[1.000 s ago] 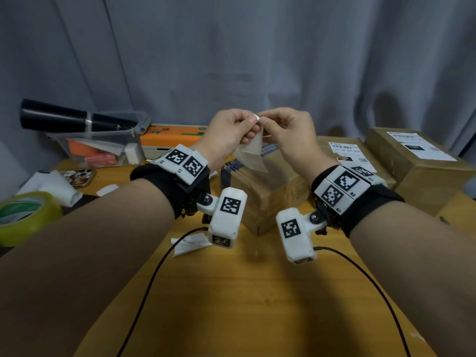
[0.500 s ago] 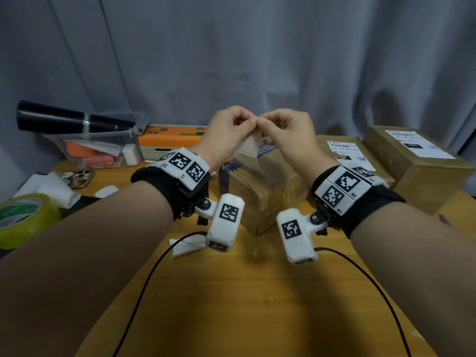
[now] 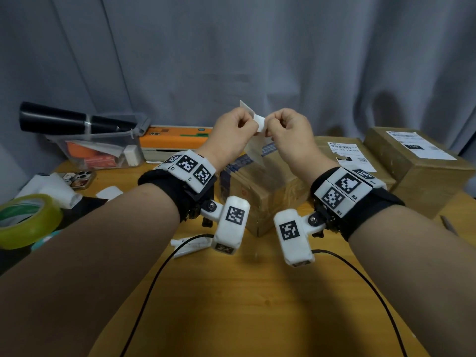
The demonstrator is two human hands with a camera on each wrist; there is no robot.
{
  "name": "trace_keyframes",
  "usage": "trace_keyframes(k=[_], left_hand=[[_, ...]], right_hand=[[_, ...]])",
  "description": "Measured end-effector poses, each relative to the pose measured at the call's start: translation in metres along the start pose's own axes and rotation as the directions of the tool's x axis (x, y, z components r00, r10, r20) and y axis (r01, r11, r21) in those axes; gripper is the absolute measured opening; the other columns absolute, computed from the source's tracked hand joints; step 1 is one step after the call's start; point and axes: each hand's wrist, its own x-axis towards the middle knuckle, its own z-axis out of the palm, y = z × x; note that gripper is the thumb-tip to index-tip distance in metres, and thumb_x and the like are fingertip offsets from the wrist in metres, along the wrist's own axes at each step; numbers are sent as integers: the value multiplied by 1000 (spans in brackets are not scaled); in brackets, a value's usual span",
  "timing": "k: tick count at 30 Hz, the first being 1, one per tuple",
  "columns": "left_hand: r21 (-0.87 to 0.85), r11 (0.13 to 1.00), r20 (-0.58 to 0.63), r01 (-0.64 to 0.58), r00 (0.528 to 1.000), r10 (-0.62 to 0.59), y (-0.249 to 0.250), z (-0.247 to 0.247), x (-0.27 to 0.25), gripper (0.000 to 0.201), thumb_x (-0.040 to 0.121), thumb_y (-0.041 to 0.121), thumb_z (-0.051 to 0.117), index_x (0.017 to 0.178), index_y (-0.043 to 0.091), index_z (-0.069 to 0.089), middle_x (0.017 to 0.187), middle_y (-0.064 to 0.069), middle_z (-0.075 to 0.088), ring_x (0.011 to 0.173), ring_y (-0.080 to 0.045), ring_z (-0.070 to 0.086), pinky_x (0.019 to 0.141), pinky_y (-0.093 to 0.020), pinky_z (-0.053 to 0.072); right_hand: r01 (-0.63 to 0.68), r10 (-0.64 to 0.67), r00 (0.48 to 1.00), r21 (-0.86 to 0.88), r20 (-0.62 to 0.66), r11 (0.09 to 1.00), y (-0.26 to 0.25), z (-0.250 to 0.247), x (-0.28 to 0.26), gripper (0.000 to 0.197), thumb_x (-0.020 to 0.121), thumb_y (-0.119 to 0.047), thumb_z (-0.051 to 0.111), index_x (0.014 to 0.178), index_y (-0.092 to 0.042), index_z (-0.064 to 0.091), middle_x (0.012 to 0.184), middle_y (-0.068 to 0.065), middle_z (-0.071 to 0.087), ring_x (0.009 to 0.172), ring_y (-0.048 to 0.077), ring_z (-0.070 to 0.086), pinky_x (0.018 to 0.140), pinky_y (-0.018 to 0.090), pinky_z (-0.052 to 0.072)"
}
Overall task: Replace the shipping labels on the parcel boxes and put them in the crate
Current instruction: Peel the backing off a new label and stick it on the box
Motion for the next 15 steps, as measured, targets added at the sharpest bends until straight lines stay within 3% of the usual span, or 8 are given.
trace_keyframes(k=[3,10,15], left_hand=[[20,1000,2,19,1000,-19,-1,0,-1,13,86,10,49,73,9,49,75,-7,50,75,-19,48,74,-38,45],[61,996,34,66,997,-68,-6,-7,-5,11,88,10,48,78,7,52,76,-8,50,64,-12,41,57,-24,35],[50,993,49,107,993,-110,-11,-8,-7,13,88,13,49,80,6,57,82,-7,61,77,-14,56,72,-27,47]], right_hand=[[-26,26,1000,13,4,1000,2,0,1,16,87,-8,49,75,-13,60,73,0,61,74,16,56,77,39,51],[-73,73,997,50,-6,996,8,-6,5,16,87,-11,51,74,-11,61,78,6,64,75,18,59,77,41,53],[-108,107,994,190,14,976,11,-6,1,22,91,-7,49,72,-15,57,70,-1,59,65,9,56,65,26,50]])
